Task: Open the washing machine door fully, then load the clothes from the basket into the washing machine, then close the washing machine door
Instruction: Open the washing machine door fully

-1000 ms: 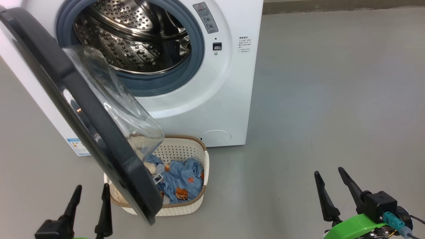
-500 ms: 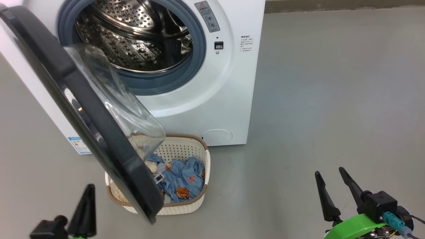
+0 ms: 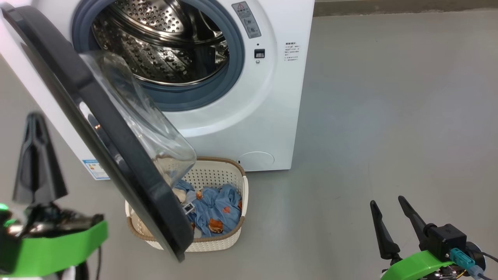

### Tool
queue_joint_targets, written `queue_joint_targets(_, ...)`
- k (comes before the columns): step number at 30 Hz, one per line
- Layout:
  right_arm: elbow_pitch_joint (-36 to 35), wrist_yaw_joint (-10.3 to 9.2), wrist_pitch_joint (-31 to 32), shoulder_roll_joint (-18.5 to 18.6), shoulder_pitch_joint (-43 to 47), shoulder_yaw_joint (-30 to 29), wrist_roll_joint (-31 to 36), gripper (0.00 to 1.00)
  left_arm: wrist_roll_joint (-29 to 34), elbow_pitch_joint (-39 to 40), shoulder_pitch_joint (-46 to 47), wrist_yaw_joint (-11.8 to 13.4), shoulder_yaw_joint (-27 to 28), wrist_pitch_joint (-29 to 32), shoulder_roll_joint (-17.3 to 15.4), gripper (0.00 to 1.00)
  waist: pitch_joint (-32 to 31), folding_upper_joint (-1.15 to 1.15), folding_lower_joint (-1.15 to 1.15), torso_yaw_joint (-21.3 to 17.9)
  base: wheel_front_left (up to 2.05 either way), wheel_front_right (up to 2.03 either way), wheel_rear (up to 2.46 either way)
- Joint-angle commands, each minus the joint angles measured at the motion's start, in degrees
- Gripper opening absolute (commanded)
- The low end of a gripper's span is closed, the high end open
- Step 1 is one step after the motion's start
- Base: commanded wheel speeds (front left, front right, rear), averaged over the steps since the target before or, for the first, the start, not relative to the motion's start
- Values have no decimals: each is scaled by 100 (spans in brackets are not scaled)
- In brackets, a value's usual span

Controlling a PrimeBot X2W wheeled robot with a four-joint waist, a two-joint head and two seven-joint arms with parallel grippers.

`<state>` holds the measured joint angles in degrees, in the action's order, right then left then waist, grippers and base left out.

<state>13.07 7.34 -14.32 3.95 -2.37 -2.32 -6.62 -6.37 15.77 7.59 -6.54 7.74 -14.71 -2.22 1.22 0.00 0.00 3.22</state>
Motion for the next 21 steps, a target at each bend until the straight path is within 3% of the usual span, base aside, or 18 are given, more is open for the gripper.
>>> queue_joint_targets(1, -106, 14, -68, 18, -103, 128, 79, 100, 125, 450, 396, -45, -74, -29, -141, 0, -5, 0, 0, -8, 0, 0, 0)
queue_joint_targets(7, -76, 14, -68, 7, -140, 146, 96, 100, 180, 986, 773, -81, -828, -29, -292, 0, -5, 0, 0, -43, 0, 0, 0)
queue_joint_targets(10, -73, 14, -68, -8, -149, 154, 103, 100, 184, 1179, 931, -90, -1590, -29, -360, 0, -6, 0, 0, -58, 0, 0, 0)
queue_joint_targets(15, -96, 14, -68, -18, -124, 183, 128, 100, 223, 1125, 864, -93, -2676, -29, -460, 0, 12, 0, 0, -67, 0, 0, 0)
queue_joint_targets(21, -97, 14, -68, -20, -106, 200, 171, 100, 179, 844, 593, -93, -3537, -29, -513, 0, 31, 0, 0, -46, 0, 0, 0)
